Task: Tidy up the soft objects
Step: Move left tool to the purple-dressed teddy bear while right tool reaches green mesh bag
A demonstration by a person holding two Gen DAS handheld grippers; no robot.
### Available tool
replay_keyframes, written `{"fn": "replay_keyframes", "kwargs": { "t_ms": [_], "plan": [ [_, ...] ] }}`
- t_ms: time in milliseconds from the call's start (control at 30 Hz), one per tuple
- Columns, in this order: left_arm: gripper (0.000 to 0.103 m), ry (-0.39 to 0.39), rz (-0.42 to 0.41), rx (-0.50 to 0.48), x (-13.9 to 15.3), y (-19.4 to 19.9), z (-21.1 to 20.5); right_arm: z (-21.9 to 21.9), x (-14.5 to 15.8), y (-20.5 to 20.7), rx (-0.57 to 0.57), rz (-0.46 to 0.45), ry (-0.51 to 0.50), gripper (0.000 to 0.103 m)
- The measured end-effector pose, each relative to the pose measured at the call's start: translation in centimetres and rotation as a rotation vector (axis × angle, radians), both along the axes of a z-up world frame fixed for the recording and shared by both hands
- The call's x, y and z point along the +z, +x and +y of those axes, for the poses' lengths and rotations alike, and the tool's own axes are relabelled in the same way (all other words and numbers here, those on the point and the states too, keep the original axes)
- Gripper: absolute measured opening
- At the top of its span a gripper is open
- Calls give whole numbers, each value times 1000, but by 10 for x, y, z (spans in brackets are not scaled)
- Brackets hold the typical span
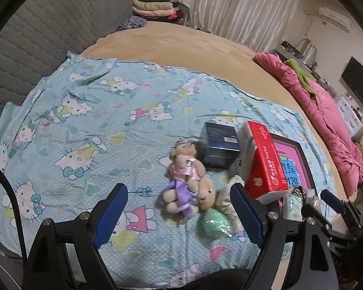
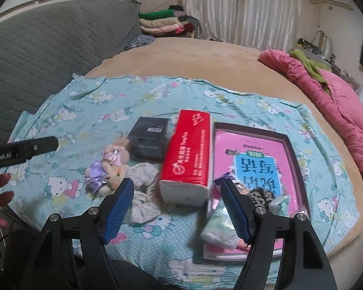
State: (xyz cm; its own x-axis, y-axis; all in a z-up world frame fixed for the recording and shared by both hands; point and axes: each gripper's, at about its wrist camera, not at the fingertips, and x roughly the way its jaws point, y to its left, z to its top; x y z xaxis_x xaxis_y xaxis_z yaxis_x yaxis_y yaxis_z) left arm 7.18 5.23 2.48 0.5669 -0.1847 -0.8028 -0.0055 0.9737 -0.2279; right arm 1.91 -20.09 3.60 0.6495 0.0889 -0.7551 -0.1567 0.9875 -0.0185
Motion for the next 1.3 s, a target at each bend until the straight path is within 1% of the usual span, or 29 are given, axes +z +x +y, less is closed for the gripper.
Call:
{"fn": "replay_keyframes", "kwargs": {
  "t_ms": [333, 933, 1100, 1300],
  "plan": [
    [86, -10, 34, 21, -19, 4, 12, 23, -17, 2, 69, 36, -17, 75],
    [86, 0, 101, 19, -56, 13, 12, 39, -46, 6, 139, 96, -36, 75],
    [86, -18, 127, 20, -68, 18, 14, 49, -55, 8, 191, 116, -42, 75],
    [86, -39, 156, 10, -85, 23, 12, 67, -69, 7, 272, 139, -75, 75]
  ]
}}
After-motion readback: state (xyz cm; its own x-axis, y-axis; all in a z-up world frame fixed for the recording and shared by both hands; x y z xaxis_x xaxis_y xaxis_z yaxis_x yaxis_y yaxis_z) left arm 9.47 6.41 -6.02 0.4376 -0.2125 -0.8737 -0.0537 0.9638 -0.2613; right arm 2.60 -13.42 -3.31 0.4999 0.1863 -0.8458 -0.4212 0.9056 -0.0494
